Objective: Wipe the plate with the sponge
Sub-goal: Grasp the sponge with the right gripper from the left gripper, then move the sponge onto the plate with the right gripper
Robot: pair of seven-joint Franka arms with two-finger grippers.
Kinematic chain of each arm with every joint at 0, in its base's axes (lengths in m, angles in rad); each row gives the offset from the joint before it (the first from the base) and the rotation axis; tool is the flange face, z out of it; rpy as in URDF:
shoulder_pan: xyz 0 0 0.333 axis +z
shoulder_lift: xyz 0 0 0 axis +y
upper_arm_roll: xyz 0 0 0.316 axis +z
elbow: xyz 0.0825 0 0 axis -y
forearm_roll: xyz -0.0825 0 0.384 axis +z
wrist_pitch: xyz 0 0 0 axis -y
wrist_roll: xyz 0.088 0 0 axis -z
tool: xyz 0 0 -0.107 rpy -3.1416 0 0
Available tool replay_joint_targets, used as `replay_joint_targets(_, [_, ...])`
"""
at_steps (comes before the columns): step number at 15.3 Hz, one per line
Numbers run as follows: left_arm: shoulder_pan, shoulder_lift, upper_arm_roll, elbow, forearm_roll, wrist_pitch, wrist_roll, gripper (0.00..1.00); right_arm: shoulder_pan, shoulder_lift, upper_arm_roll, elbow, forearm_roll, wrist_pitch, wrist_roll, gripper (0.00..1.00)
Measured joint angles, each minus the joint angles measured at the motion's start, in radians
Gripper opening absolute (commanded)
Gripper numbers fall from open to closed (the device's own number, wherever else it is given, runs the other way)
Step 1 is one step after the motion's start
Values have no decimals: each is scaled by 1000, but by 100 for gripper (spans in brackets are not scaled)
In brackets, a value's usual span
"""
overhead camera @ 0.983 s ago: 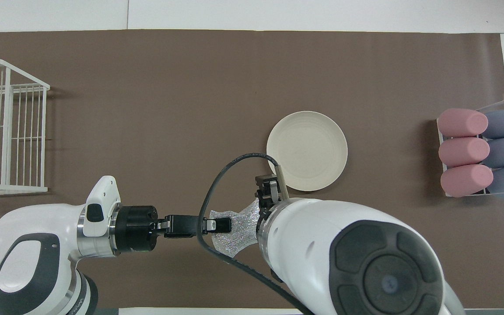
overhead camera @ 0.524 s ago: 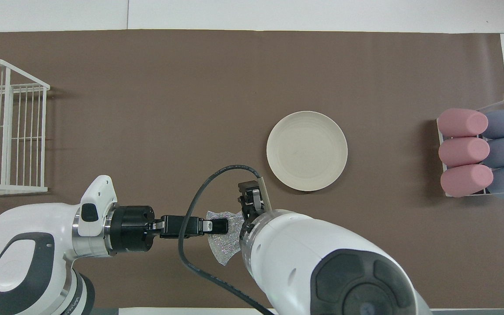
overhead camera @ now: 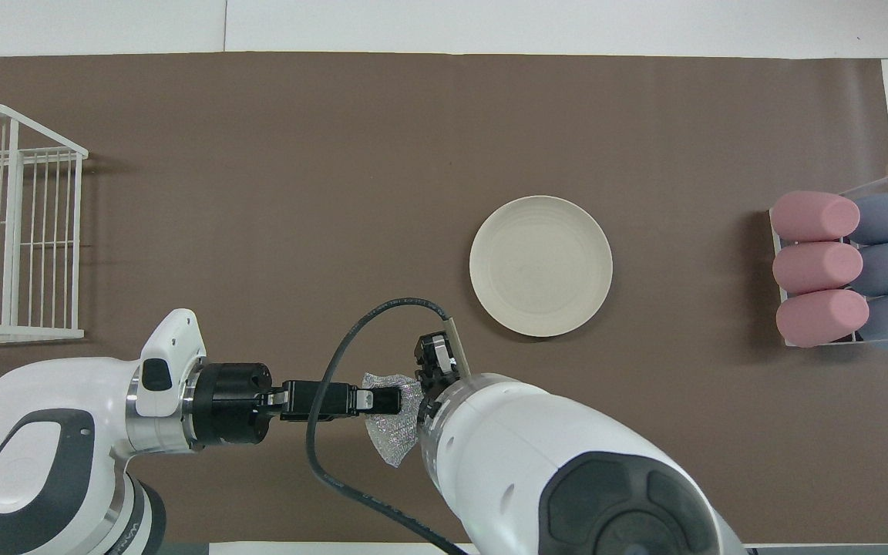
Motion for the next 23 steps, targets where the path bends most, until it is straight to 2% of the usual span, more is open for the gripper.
replay_joint_targets(5, [0,0,0,-1,0,-1,0,0,1,-2,0,0,0,1,-10,0])
replay_joint_targets(6, [0,0,0,-1,0,-1,0,72,1,-2,0,0,0,1,-11,0])
replay_joint_targets(7, [0,0,0,-1,0,-1,0,100,1,-2,0,0,0,1,-11,0])
replay_joint_targets(12, [1,0,1,-1,7,-1,-1,100,-16,-2,-5,-7,0,1,-44,0])
replay_joint_targets(15, [1,0,2,-1,13,0,-9,100,-120,0,-11,-46,0,27,-231,0])
replay_joint_targets(18, [14,0,4,-1,79,2,-43,100,-199,60,-17,-173,6,224,-400,0])
replay_joint_targets(21, [51,0,5,5,173,4,-85,100,-194,208,-14,-284,6,506,-463,0])
replay_joint_targets(23, [72,0,6,9,256,8,-102,100,-197,293,-16,-328,6,631,-525,0])
